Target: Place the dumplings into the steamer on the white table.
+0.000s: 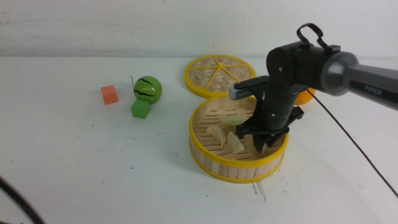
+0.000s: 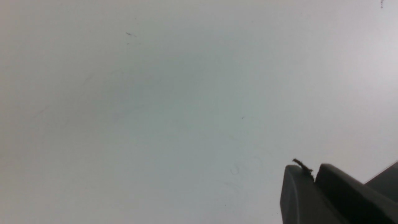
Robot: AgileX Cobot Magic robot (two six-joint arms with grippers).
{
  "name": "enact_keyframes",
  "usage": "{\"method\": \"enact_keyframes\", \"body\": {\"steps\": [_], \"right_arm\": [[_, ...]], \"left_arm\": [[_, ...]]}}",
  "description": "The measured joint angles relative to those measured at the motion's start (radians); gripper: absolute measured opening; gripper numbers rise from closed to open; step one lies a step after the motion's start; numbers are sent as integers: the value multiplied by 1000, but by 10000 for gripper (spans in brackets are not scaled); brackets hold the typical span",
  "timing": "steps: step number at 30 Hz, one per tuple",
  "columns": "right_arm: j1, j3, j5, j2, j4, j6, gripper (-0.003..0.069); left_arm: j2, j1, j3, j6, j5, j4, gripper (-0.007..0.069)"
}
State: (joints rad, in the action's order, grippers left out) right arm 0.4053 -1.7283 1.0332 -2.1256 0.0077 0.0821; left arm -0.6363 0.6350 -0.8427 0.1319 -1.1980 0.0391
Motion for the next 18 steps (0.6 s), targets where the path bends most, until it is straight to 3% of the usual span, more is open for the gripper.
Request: {"method": "enact_keyframes", "body": {"steps": [3, 5, 8, 11, 15, 18], "right_arm": [[0, 0, -1, -1, -8, 7, 232], [0, 0, -5, 5, -2, 8, 282], [0, 0, -3, 47, 37, -16, 414], [0, 0, 2, 128, 94, -76, 477], [0, 9, 23, 274, 170, -166, 485], [0, 56, 21, 376, 204, -216, 449]], "left_arm": [[97, 0, 56, 44, -2, 22, 70], [154, 0, 86, 76, 7, 55, 72], [232, 0, 122, 143, 52, 141, 74], [292, 0, 135, 198, 95, 204, 75], [380, 0, 136, 246, 162, 217, 78], [441, 0, 142, 257, 203, 199, 78]]}}
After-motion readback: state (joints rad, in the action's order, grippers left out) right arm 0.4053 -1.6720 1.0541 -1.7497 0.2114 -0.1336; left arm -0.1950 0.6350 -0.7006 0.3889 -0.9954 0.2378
